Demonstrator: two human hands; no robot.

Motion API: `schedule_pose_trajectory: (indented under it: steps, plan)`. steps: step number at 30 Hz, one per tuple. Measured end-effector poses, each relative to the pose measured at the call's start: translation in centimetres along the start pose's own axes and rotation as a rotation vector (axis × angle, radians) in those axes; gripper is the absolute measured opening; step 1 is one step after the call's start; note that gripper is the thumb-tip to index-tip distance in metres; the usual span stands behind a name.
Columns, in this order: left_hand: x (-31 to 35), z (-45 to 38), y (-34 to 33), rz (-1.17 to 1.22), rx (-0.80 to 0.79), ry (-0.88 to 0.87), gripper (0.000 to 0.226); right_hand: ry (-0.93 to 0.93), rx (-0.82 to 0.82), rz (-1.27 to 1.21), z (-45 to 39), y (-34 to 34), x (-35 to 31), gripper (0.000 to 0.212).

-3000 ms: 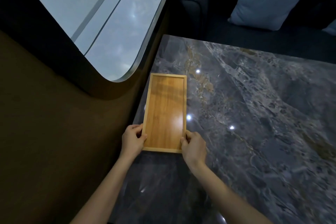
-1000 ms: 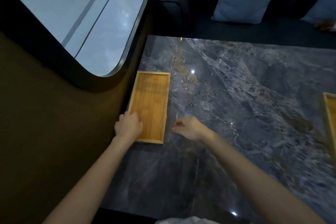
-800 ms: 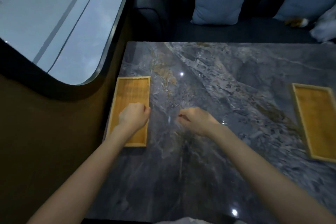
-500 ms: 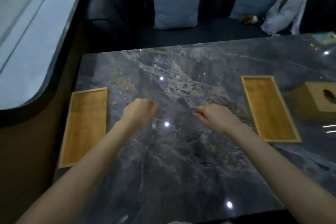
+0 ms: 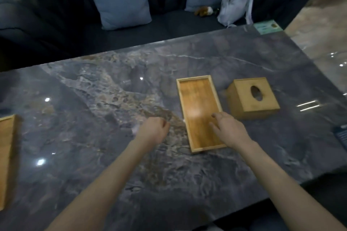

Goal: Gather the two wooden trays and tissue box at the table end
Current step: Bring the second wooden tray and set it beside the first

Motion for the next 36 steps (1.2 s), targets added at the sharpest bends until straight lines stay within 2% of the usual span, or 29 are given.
schedule_pose_trajectory:
  steps: [6, 11, 20, 27, 36]
  plan:
    - [4.6, -1.9, -5.2, 0.179, -0.06, 0.131, 0.03, -0.206, 0.014, -0.192, 0.5, -2.8, 5.4, 0.046]
    - [4.6, -3.1, -8.4, 0.215, -0.04, 0.227, 0.032, -0.256, -0.07, -0.289, 0.1, -4.7, 6.5, 0.041]
    - [4.6, -2.6, -8.4, 0.225, 0.053, 0.242, 0.018, -0.21, -0.009, -0.271, -0.4, -4.8, 6.9, 0.027]
    - [4.2, -1.8, -6.8, 0.365, 0.044, 0.284, 0.027, -0.201, 0.031, -0.323, -0.3, -4.1, 6.0, 0.024]
    - [-0.8, 1.4, -2.8, 0.582, 0.193, 0.373, 0.03, -0.032, 0.062, -0.288, -1.8, -2.1, -0.2, 0.022]
Point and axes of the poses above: each hand's wrist, its own z-axis away from the middle knuckle, its own y-axis out of the back of the hand, x = y × z, the point moved 5 cm from there along -z, towards the middle knuckle, and after that the axes turned 6 degrees about y, right-handed, at the moved point
